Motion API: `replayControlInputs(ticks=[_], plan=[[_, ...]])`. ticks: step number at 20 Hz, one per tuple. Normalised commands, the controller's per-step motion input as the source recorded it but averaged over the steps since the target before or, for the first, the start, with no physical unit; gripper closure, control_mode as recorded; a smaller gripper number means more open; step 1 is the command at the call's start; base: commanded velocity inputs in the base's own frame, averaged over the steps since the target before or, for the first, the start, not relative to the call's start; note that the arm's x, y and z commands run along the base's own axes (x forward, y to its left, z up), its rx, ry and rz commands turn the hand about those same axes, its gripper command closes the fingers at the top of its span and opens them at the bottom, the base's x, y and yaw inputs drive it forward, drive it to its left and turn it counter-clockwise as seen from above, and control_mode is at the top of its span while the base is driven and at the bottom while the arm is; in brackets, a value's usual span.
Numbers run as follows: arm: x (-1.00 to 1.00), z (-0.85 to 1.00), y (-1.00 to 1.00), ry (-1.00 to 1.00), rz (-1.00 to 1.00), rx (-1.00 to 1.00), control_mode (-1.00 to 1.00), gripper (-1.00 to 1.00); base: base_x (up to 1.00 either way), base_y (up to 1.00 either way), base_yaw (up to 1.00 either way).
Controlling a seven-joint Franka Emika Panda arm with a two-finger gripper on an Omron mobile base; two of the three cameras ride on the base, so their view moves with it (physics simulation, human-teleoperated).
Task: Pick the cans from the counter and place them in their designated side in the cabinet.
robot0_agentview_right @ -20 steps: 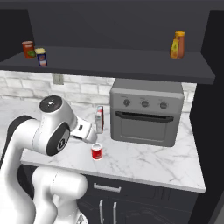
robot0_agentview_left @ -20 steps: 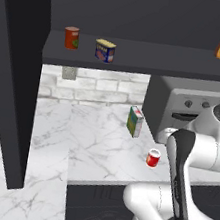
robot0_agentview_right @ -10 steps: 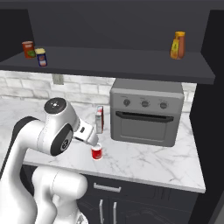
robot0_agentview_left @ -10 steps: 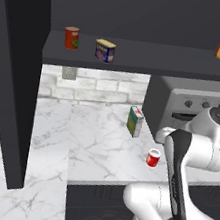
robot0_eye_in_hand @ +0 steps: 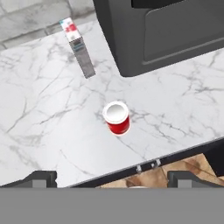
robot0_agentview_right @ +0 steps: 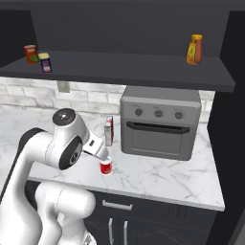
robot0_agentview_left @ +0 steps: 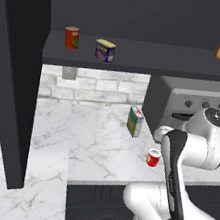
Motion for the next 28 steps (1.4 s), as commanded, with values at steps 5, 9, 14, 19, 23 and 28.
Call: replayControlInputs(ticks=[5,9,14,19,23,28], plan=[[0.17,-0.1,-0.01,0.0,-0.04,0.03,-1.0,-1.0,0.0,0.0,0.0],[0.14,-0.11,-0.08,0.01,-0.03,0.02,-1.0,-1.0,0.0,0.0,0.0],[0.12,-0.11,-0.16,0.03,0.0,0.0,-1.0,-1.0,0.0,0.0,0.0],[0.09,-0.1,-0.12,0.03,0.0,0.0,-1.0,-1.0,0.0,0.0,0.0],[0.06,-0.15,-0.03,0.03,0.0,0.0,-1.0,-1.0,0.0,0.0,0.0],[0.09,-0.18,0.0,0.02,0.0,0.0,-1.0,-1.0,0.0,0.0,0.0]])
